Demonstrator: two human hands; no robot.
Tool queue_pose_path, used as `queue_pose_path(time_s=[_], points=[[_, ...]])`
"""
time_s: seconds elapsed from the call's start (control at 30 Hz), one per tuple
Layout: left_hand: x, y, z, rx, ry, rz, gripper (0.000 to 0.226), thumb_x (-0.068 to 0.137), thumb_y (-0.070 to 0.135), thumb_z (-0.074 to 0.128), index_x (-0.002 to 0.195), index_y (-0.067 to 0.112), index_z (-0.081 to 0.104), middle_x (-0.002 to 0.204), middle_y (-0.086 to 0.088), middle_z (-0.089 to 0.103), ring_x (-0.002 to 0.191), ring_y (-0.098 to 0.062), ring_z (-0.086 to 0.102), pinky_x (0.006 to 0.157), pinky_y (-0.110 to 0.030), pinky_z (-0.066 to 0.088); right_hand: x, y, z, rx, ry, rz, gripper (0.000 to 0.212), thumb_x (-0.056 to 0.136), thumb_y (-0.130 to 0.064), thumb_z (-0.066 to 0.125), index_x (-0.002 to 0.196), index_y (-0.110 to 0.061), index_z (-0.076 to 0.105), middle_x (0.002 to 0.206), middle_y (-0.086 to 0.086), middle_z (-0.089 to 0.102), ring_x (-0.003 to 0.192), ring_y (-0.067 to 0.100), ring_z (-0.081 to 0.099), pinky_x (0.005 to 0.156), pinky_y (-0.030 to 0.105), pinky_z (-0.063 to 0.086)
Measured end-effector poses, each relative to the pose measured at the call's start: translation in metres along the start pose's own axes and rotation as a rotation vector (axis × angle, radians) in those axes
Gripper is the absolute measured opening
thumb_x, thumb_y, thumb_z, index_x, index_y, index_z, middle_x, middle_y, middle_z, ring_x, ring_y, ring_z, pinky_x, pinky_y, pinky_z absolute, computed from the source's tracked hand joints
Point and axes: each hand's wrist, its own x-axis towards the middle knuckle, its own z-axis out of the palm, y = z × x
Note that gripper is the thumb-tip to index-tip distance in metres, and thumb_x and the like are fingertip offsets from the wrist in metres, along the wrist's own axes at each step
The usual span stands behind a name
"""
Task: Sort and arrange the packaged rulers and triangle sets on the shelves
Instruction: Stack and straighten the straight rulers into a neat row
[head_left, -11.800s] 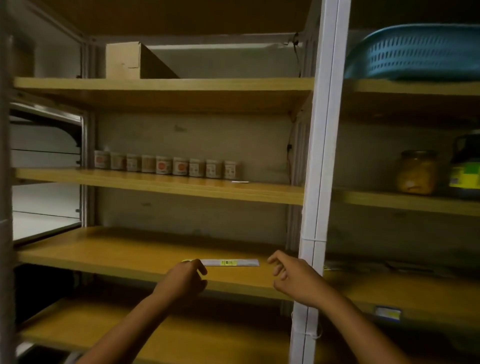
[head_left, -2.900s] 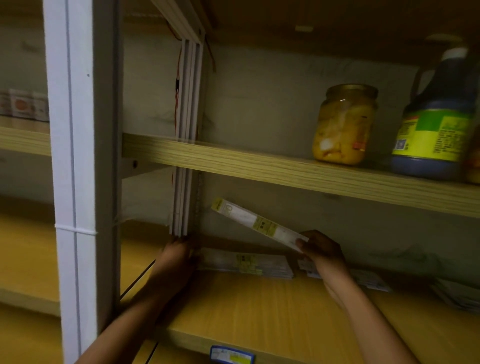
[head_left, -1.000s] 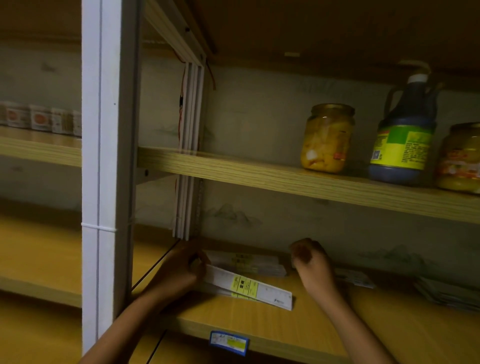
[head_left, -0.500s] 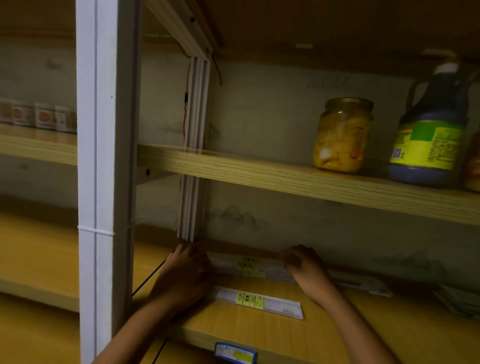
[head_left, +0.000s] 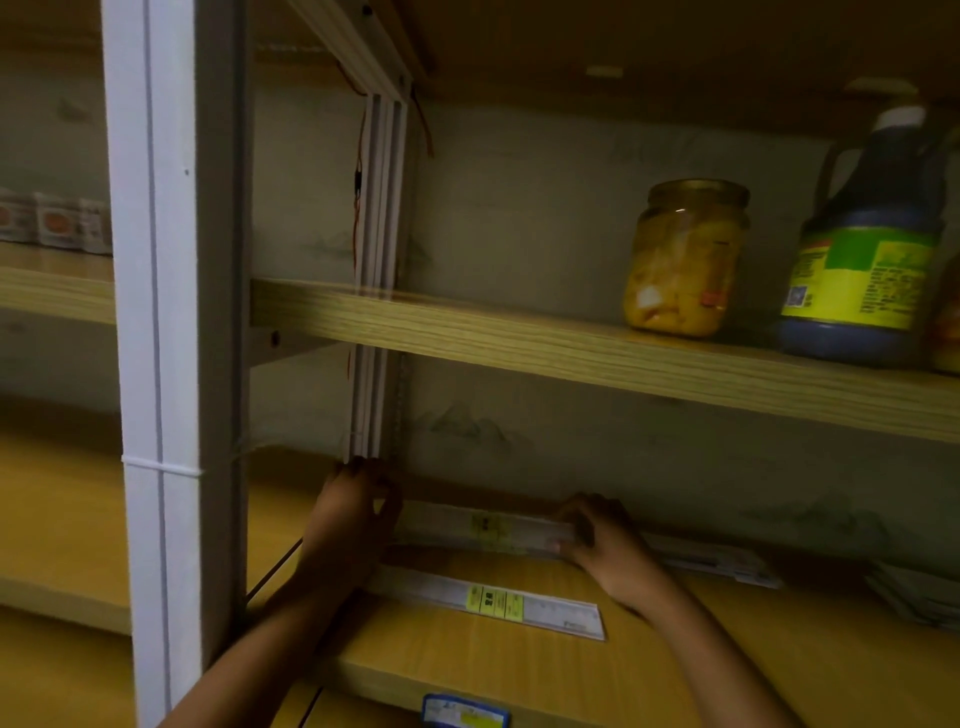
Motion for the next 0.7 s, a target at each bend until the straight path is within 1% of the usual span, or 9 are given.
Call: queue_pose_path(time_s=[0.17, 0.23, 0.3, 0.4, 0.47, 0.53, 0.57, 0.63, 0.7], points=[[-0.003, -0.002, -0.002, -0.012, 0.011, 0.038, 0.012, 0.082, 0.013, 0.067, 0.094, 0.016, 0.066, 0.098, 0.000, 0.062, 0.092, -0.014, 0.053, 0.075, -0.024, 0.040, -0.004, -0.007, -0.003, 0.157, 0.040, 0.020, 0.019, 0.087, -0.027, 0.069, 0.100, -0.028, 0.055, 0.103, -0.010, 0.057, 0.091, -0.001, 0.054, 0.061, 0.010, 0.041], [-0.003, -0.001, -0.001, -0.022, 0.017, 0.046, 0.014, 0.082, 0.011, 0.068, 0.095, 0.015, 0.066, 0.096, -0.001, 0.063, 0.090, -0.014, 0.054, 0.073, -0.023, 0.039, -0.005, -0.010, -0.005, 0.224, 0.063, 0.018, 0.016, 0.089, -0.022, 0.069, 0.101, -0.023, 0.059, 0.099, -0.012, 0.060, 0.088, -0.003, 0.055, 0.060, 0.006, 0.042], [-0.003, -0.002, -0.001, -0.046, 0.024, 0.038, 0.013, 0.083, 0.011, 0.067, 0.096, 0.014, 0.065, 0.095, -0.001, 0.062, 0.088, -0.014, 0.054, 0.072, -0.024, 0.040, -0.005, -0.010, -0.007, 0.288, 0.088, 0.031, 0.015, 0.089, -0.021, 0.069, 0.103, -0.021, 0.063, 0.101, -0.010, 0.063, 0.091, 0.000, 0.058, 0.065, 0.010, 0.046], [-0.004, -0.008, 0.001, -0.068, 0.005, 0.008, 0.013, 0.087, 0.014, 0.063, 0.100, 0.017, 0.063, 0.099, -0.001, 0.060, 0.090, -0.016, 0.057, 0.075, -0.029, 0.046, -0.004, -0.008, -0.012, 0.376, 0.138, 0.066, 0.015, 0.088, -0.023, 0.070, 0.102, -0.018, 0.067, 0.099, -0.006, 0.067, 0.092, 0.007, 0.065, 0.072, 0.025, 0.057], [-0.004, -0.010, 0.001, -0.049, -0.024, -0.020, 0.016, 0.089, 0.015, 0.061, 0.105, 0.015, 0.063, 0.102, -0.004, 0.061, 0.093, -0.020, 0.058, 0.078, -0.030, 0.047, -0.004, -0.007, -0.016, 0.438, 0.202, 0.079, 0.011, 0.089, -0.021, 0.069, 0.098, -0.015, 0.068, 0.095, -0.004, 0.069, 0.088, 0.008, 0.066, 0.066, 0.018, 0.054], [-0.003, -0.009, 0.002, 0.000, -0.089, -0.052, 0.017, 0.091, 0.018, 0.060, 0.106, 0.015, 0.065, 0.107, -0.007, 0.062, 0.100, -0.024, 0.058, 0.083, -0.032, 0.047, -0.006, -0.007, -0.020, 0.531, 0.265, 0.105, 0.006, 0.090, -0.019, 0.067, 0.095, -0.015, 0.067, 0.092, -0.001, 0.070, 0.082, 0.011, 0.066, 0.055, 0.013, 0.048], [-0.003, -0.010, 0.004, 0.047, -0.149, -0.067, 0.020, 0.092, 0.022, 0.058, 0.109, 0.016, 0.065, 0.112, -0.006, 0.061, 0.105, -0.023, 0.056, 0.087, -0.032, 0.046, -0.007, -0.007, -0.021, 0.566, 0.292, 0.128, 0.005, 0.090, -0.020, 0.067, 0.094, -0.017, 0.067, 0.090, 0.000, 0.070, 0.079, 0.014, 0.066, 0.053, 0.015, 0.047], [-0.001, -0.013, 0.007, 0.130, -0.309, -0.096, 0.028, 0.093, 0.034, 0.055, 0.117, 0.024, 0.063, 0.123, -0.002, 0.055, 0.115, -0.020, 0.050, 0.096, -0.034, 0.045, -0.008, -0.006, -0.023, 0.586, 0.340, 0.152, 0.001, 0.091, -0.023, 0.066, 0.091, -0.024, 0.067, 0.089, -0.002, 0.070, 0.079, 0.014, 0.067, 0.055, 0.022, 0.048], [0.000, -0.017, 0.010, 0.184, -0.431, -0.111, 0.032, 0.090, 0.043, 0.055, 0.119, 0.032, 0.060, 0.128, 0.000, 0.050, 0.120, -0.020, 0.046, 0.100, -0.038, 0.044, -0.010, -0.007, -0.025, 0.634, 0.379, 0.149, 0.007, 0.091, -0.023, 0.066, 0.089, -0.030, 0.065, 0.091, -0.005, 0.070, 0.081, 0.009, 0.067, 0.060, 0.026, 0.049]])
